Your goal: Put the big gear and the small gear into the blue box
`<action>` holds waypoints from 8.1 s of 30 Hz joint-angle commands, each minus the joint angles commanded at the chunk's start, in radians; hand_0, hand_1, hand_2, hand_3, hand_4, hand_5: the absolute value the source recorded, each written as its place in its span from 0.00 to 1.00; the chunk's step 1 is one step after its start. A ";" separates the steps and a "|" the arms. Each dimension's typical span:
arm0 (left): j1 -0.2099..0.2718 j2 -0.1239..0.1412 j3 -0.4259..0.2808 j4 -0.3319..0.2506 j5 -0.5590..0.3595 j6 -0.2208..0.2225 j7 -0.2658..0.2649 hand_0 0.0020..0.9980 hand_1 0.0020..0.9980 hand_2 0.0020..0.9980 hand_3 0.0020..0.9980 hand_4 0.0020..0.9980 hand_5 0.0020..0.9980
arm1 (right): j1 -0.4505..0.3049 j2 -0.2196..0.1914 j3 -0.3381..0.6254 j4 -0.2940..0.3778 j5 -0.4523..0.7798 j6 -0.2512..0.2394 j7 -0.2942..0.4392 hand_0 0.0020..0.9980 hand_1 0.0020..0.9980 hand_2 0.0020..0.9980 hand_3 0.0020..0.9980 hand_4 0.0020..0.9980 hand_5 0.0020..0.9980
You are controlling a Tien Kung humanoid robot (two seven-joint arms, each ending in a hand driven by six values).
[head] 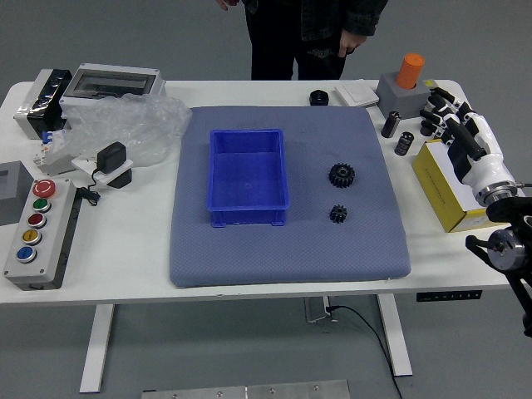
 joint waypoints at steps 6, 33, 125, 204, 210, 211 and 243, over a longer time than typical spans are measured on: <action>0.001 0.000 -0.001 0.000 -0.001 0.000 -0.001 0.74 0.68 0.73 0.74 0.46 0.01 | 0.002 -0.006 -0.012 0.008 -0.060 -0.007 -0.025 0.84 0.76 0.86 0.84 0.79 0.44; 0.001 0.003 -0.004 0.000 0.003 0.000 0.000 0.74 0.68 0.73 0.74 0.46 0.01 | 0.072 -0.091 -0.174 0.206 -0.824 0.119 -0.453 0.79 0.74 0.88 0.88 0.76 0.21; 0.000 0.001 -0.005 0.000 0.008 -0.002 0.003 0.73 0.68 0.73 0.73 0.45 0.01 | 0.109 0.059 -0.420 0.032 -1.199 0.072 -0.449 0.67 0.55 0.59 0.62 0.65 0.25; -0.001 0.000 -0.009 0.000 0.014 -0.003 0.003 0.73 0.68 0.73 0.72 0.45 0.01 | 0.100 0.057 -0.368 0.090 -1.302 0.031 -0.452 0.68 0.55 0.63 0.66 0.62 0.26; -0.001 0.000 -0.010 0.000 0.015 -0.003 0.003 0.73 0.68 0.73 0.72 0.45 0.01 | 0.105 0.060 -0.365 0.083 -1.291 0.060 -0.461 0.66 0.56 0.66 0.69 0.67 0.29; -0.001 0.000 -0.010 0.000 0.015 -0.003 0.004 0.73 0.68 0.73 0.72 0.45 0.01 | 0.106 0.061 -0.364 0.079 -1.289 0.064 -0.462 0.66 0.56 0.66 0.69 0.67 0.29; 0.000 -0.002 -0.010 0.000 0.018 -0.003 0.005 0.73 0.68 0.73 0.72 0.45 0.01 | 0.125 0.112 -0.405 -0.021 -1.299 0.060 -0.466 0.64 0.57 0.66 0.69 0.69 0.28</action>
